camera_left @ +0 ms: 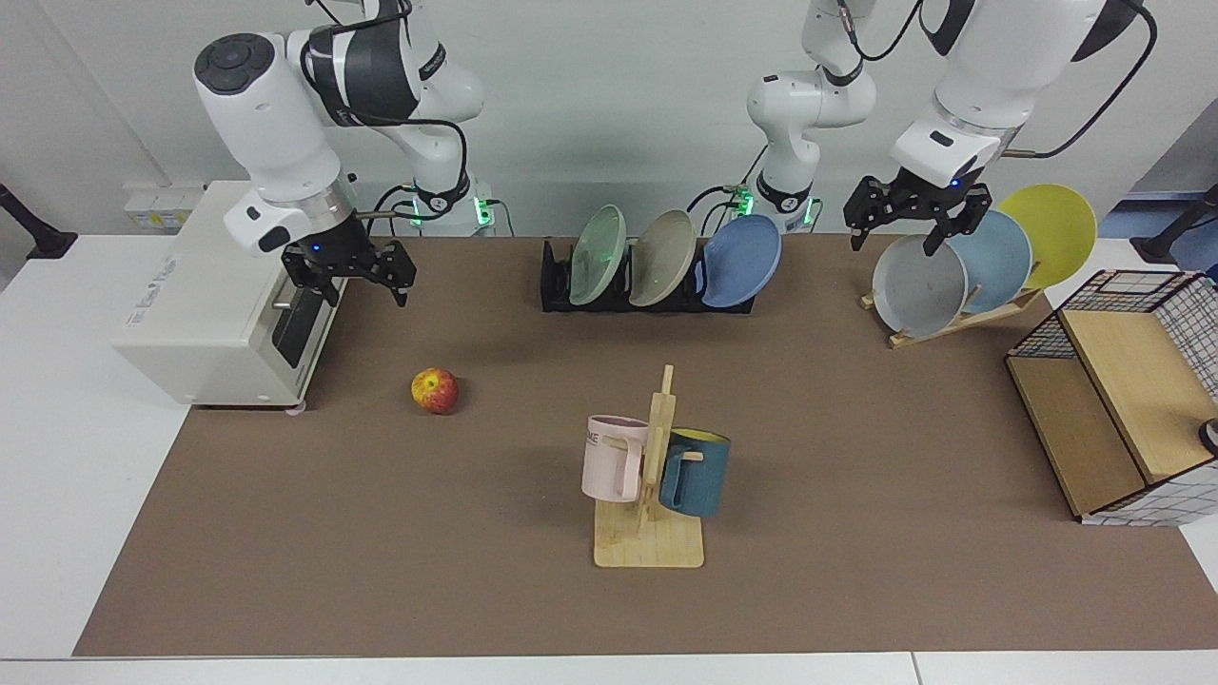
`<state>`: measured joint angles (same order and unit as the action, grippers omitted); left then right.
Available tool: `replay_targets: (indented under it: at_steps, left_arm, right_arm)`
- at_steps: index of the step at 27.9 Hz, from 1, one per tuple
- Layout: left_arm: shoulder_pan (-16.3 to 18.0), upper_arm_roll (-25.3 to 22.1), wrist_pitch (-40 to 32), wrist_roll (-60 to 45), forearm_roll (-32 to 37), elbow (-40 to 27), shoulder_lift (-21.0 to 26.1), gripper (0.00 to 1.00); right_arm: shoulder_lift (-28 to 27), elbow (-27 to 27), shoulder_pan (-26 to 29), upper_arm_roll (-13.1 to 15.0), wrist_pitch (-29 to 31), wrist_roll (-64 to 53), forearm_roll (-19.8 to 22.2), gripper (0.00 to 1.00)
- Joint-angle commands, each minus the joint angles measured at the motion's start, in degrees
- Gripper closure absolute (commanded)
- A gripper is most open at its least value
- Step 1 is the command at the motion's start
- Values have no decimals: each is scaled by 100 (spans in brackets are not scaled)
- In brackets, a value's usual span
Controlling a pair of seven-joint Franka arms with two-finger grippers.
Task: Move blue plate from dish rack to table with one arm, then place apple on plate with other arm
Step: 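Grasp the blue plate in the dish rack with the left gripper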
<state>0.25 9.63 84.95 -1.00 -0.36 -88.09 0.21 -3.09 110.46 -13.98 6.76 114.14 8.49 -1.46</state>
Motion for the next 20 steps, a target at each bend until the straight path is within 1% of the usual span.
replay_targets:
  at_steps: [1, 4, 6, 8, 10, 15, 17, 20]
  left_arm:
    - [-25, -40, 171, 73, -166, -700, -513, 0]
    - [-25, -49, 469, 99, -394, -1095, -706, 0]
    - [-25, -58, 750, 100, -570, -1534, -960, 0]
    - [-34, -23, 996, 100, -615, -2043, -1250, 0]
    - [-51, 4, 1190, 100, -615, -2466, -1435, 0]
    - [-78, 188, 1278, 91, -615, -3187, -1559, 0]
    - [-78, 250, 1340, 91, -624, -3530, -1699, 0]
    - [-78, 363, 1480, 91, -632, -4022, -1796, 0]
  right_arm:
    - [-174, 248, -8, 10, 477, 83, 23, 0]
    - [-245, 424, 1, 10, 697, 74, 23, 0]
    - [-306, 503, 27, 10, 776, 65, 23, 0]
    - [-367, 530, 36, 10, 829, 65, 23, 0]
    - [-420, 573, 36, 10, 908, 74, 23, 0]
    - [-649, 661, 62, 10, 1233, 56, 23, 0]
    - [-737, 688, 71, 10, 1339, 56, 23, 0]
    - [-868, 705, 71, 10, 1401, 91, 23, 0]
